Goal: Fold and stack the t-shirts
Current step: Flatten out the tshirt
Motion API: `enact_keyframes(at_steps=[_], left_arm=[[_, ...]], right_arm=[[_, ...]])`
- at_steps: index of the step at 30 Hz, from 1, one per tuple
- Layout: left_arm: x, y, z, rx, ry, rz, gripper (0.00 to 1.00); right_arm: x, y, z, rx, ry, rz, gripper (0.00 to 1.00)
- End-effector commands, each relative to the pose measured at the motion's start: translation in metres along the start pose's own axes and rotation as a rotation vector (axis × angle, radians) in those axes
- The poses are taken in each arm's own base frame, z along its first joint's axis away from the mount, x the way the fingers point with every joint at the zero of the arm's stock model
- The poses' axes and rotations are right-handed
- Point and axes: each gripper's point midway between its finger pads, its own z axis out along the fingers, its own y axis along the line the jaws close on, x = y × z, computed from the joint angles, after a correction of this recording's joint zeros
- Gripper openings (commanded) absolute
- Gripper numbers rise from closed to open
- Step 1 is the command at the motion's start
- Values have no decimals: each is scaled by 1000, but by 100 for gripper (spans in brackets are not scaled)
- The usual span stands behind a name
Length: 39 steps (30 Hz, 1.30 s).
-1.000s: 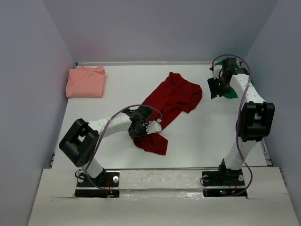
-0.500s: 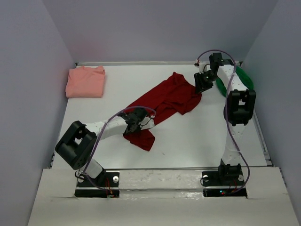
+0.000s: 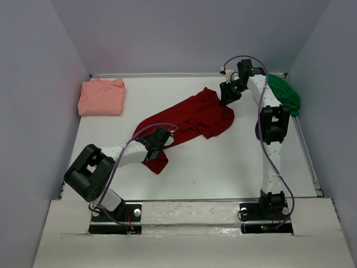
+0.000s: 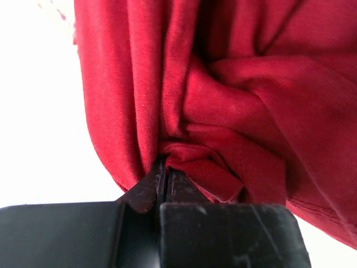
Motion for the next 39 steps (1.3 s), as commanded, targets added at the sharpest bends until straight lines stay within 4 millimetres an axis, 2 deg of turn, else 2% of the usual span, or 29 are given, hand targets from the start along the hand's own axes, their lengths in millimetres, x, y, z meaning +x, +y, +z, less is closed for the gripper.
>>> enact_keyframes(at_steps=[1,4,5,7,8,10,11,13,17,20,21,22,23,26,28,29,31,33,34,35,37,39], left_arm=[[9,36,-2,-148,55,-86,0],[12,38,1,-159,74,-102,0],[13,39,1,-169,86,-96,0],[13,41,2,-173,91,-99,0],[13,42,2,-174,92,-101,0],[12,44,2,-181,96,-102,0],[10,49,2,-199,90,-117,0],[10,51,4,-207,93,-127,0],[8,53,6,-207,98,-129,0],[6,53,8,-203,102,-130,23],[6,52,8,-202,103,-129,35],[6,53,9,-204,106,-130,42],[6,53,9,-208,110,-128,55],[9,53,9,-215,121,-125,65],[11,56,10,-226,129,-133,76],[12,59,8,-238,131,-142,91],[16,63,8,-246,139,-149,99],[17,69,5,-260,135,-159,99],[17,73,5,-269,135,-161,99],[20,77,4,-280,141,-174,99],[20,84,1,-292,135,-190,99],[23,96,-3,-314,135,-213,99]], right_arm=[[-33,22,-1,-64,-102,-76,47],[-29,30,4,-119,-96,-74,51],[-29,38,6,-142,-88,-101,52],[-16,46,21,-166,-27,-106,52],[-6,43,23,-154,13,-90,48],[12,50,39,-174,81,-94,36],[19,48,42,-170,103,-88,20],[36,47,49,-181,148,-75,2],[47,52,53,-189,175,-75,0],[51,51,51,-179,194,-71,0],[53,50,51,-176,201,-71,0],[54,50,50,-169,205,-76,0],[58,47,51,-157,216,-74,0],[59,43,47,-118,218,-87,0],[62,41,44,-97,224,-91,0],[68,37,44,-72,245,-86,0],[69,33,38,-34,251,-90,0],[71,24,33,27,263,-92,0],[79,22,33,41,284,-85,0],[75,17,26,89,273,-97,0],[80,13,21,130,285,-98,0],[90,6,14,188,310,-96,0]])
